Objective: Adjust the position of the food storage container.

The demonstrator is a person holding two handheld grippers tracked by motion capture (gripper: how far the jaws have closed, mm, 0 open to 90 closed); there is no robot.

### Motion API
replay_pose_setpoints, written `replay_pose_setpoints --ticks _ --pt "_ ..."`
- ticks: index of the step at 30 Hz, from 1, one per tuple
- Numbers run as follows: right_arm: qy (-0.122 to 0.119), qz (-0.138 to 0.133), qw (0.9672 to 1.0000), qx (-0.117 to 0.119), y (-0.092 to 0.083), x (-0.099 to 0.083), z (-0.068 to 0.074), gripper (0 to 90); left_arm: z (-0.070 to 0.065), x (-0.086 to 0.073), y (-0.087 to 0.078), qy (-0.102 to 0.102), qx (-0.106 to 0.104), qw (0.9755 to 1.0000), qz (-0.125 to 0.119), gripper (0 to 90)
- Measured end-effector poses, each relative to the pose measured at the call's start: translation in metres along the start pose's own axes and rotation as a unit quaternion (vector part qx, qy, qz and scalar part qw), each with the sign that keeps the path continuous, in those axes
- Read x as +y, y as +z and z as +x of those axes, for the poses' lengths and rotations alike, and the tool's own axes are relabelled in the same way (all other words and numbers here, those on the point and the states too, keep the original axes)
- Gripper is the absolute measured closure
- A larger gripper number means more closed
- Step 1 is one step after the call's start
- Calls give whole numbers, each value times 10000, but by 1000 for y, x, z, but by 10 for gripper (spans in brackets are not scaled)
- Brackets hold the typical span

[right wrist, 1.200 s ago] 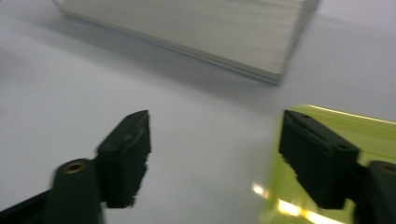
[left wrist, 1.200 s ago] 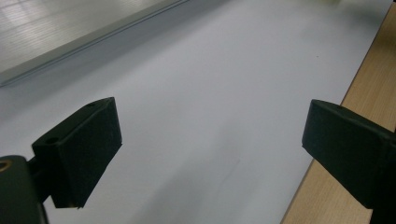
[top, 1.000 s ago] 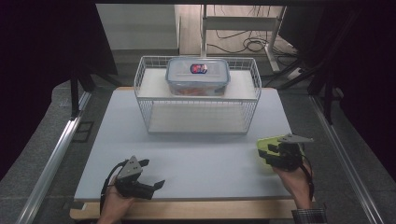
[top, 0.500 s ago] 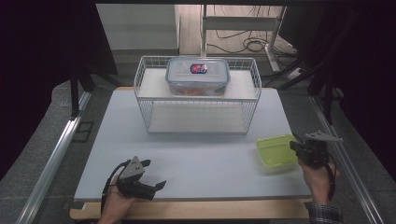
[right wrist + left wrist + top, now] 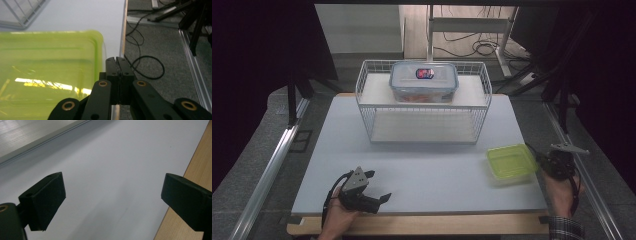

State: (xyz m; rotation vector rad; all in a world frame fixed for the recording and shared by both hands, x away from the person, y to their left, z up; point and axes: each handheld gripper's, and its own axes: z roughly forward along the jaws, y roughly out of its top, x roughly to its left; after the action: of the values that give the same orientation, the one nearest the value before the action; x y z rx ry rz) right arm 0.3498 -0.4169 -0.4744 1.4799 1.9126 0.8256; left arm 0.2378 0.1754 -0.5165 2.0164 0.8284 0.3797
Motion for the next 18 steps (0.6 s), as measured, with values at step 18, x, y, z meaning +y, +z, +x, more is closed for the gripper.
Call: replay_pose_setpoints --ticks 18 --pt "-231 320 9982 449 11 -2 31 887 0 -1 0 -29 -20 10000 48 61"
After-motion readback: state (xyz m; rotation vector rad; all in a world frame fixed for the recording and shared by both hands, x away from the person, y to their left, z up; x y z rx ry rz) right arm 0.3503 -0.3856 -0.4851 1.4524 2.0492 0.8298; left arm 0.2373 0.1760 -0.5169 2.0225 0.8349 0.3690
